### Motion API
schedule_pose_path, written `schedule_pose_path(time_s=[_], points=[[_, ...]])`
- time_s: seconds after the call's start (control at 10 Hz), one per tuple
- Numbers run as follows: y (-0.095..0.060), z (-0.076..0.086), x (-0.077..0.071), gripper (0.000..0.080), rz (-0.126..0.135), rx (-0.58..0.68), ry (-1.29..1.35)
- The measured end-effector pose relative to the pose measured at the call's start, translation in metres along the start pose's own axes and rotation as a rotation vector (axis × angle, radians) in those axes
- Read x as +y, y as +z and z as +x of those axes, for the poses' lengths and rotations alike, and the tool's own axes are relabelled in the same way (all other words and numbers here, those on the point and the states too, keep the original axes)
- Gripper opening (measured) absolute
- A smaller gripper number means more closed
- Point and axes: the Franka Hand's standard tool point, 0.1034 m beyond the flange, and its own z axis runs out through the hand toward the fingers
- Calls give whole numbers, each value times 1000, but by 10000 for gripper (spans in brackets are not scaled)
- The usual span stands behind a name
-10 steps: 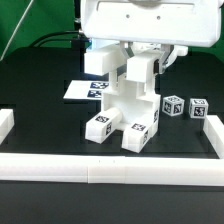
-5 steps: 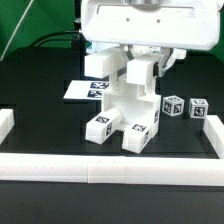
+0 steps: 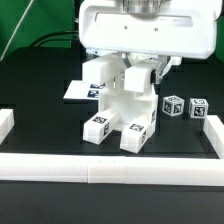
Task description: Assemble chair
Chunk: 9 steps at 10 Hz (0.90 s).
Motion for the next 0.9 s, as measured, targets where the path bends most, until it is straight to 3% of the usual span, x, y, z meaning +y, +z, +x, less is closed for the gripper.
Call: schedule_pose_path(time_s=[0.6,0.9], points=[[24,2,11,284,-22,0,-79],[25,4,11,284,-21,10,-85]])
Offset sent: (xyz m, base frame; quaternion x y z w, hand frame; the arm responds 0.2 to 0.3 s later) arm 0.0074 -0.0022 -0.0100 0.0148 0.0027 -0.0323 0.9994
